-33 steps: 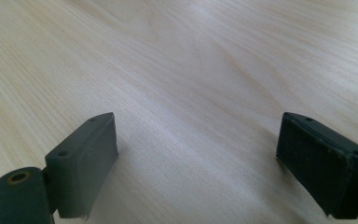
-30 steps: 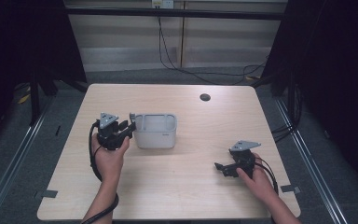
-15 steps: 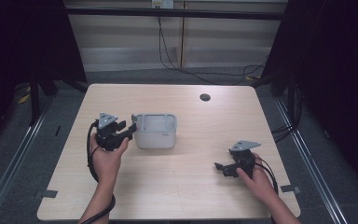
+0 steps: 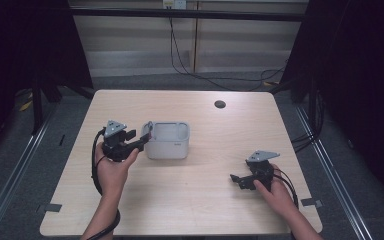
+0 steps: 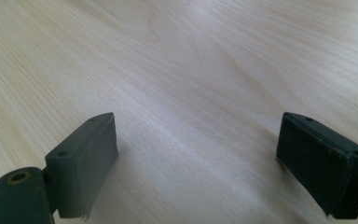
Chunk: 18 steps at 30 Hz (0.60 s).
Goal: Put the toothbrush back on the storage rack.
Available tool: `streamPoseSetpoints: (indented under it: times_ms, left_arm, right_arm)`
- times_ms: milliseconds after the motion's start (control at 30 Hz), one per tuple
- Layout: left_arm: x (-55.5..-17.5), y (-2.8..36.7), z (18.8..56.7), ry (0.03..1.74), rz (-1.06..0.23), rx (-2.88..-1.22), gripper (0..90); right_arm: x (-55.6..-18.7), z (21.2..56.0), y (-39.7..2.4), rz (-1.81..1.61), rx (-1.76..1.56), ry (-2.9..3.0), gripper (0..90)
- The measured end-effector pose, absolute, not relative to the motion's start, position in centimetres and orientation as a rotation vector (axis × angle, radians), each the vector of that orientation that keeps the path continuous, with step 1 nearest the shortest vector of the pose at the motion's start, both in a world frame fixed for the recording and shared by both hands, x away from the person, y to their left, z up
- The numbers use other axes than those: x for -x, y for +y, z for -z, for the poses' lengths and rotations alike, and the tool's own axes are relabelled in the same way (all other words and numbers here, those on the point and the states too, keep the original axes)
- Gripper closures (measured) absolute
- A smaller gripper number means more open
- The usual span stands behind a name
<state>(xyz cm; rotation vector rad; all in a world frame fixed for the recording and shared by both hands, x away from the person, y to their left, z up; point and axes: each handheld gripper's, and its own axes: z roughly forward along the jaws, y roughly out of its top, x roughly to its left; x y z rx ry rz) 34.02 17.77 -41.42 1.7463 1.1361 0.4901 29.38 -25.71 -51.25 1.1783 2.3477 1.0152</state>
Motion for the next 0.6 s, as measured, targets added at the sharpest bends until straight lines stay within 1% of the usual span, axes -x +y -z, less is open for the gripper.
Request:
streamPoseSetpoints:
  times_ms: [200, 600]
  left_arm:
    - [-34.0, 18.2, 41.7, 1.103, -0.452, -1.744, 43.3]
    - [-33.9, 18.9, 41.9, 1.090, -0.401, -1.770, 36.8]
  right_arm:
    - [-29.4, 51.3, -25.7, -1.015, -1.178, 2.348, 11.7]
    - [-29.4, 51.3, -25.7, -1.015, -1.178, 2.348, 11.7]
